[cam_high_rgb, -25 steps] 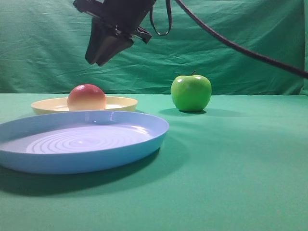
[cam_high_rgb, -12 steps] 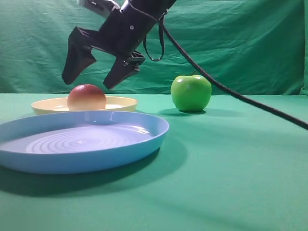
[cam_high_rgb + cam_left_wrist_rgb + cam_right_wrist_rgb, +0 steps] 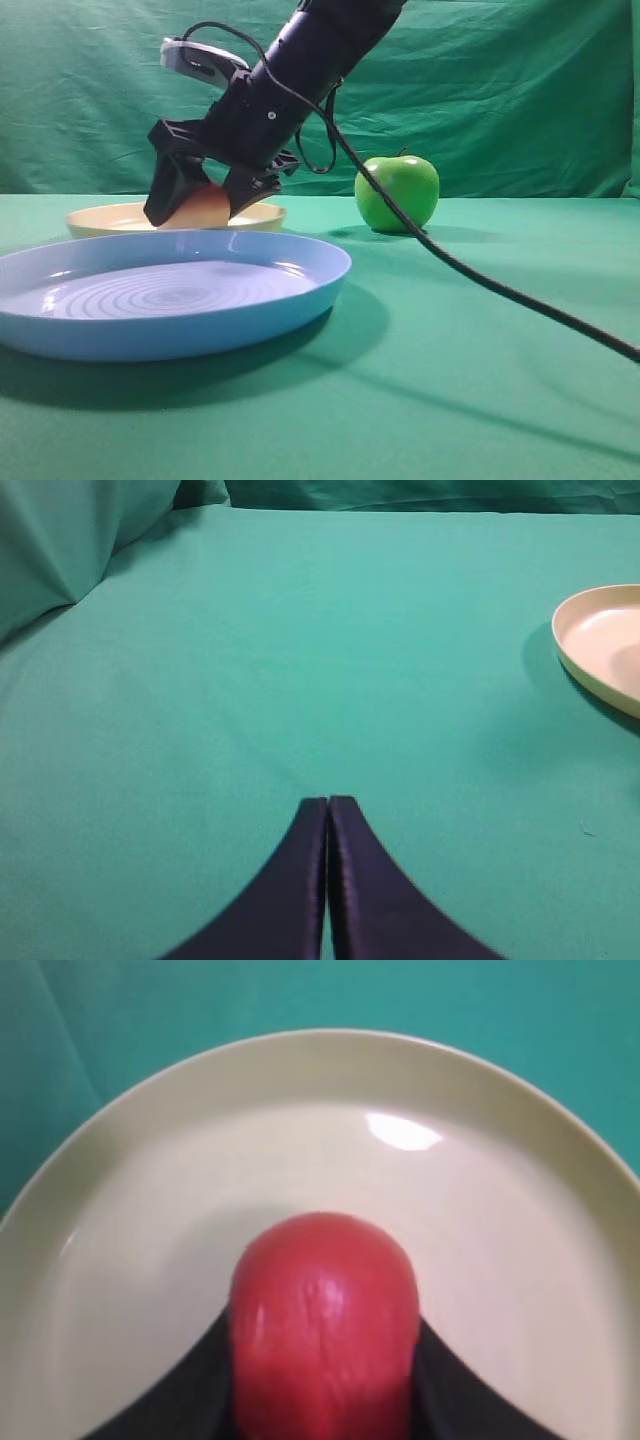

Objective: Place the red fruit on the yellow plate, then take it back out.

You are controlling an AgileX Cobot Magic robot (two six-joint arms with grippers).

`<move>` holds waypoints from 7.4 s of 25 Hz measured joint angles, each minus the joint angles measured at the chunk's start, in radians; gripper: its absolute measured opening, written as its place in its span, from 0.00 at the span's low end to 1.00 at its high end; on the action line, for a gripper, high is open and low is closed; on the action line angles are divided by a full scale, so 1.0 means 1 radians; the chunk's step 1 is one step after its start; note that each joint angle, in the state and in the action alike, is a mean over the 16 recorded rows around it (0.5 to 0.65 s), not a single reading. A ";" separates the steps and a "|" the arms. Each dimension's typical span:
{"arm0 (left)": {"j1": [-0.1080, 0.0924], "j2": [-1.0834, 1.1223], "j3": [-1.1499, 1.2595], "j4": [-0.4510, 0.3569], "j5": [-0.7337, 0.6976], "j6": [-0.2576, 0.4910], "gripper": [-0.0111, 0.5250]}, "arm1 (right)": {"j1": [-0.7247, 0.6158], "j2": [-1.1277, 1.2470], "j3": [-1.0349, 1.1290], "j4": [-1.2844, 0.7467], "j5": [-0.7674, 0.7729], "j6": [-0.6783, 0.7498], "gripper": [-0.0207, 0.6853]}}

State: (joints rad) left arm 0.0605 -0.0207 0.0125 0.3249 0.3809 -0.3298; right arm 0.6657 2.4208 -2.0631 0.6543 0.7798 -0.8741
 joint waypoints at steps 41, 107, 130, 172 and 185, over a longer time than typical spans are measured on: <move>0.000 0.000 0.000 0.000 0.000 0.000 0.02 | -0.316 -0.991 0.920 -0.408 0.054 0.551 0.31; 0.000 0.000 0.000 0.000 0.000 0.000 0.02 | -0.324 -1.726 1.030 -0.450 0.332 0.644 0.03; 0.000 0.000 0.000 0.000 0.000 0.000 0.02 | -0.463 -2.225 1.386 -0.672 0.007 0.742 0.03; 0.000 0.000 0.000 0.000 0.000 -0.002 0.02 | -0.565 -2.431 2.089 -0.670 -0.402 0.897 0.03; 0.000 0.000 0.000 0.000 0.000 -0.002 0.02 | -0.565 -2.431 2.089 -0.670 -0.402 0.897 0.03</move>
State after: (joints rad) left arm 0.0605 -0.0207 0.0125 0.3249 0.3809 -0.3313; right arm 0.1003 -0.0101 0.0257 -0.0160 0.3778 0.0229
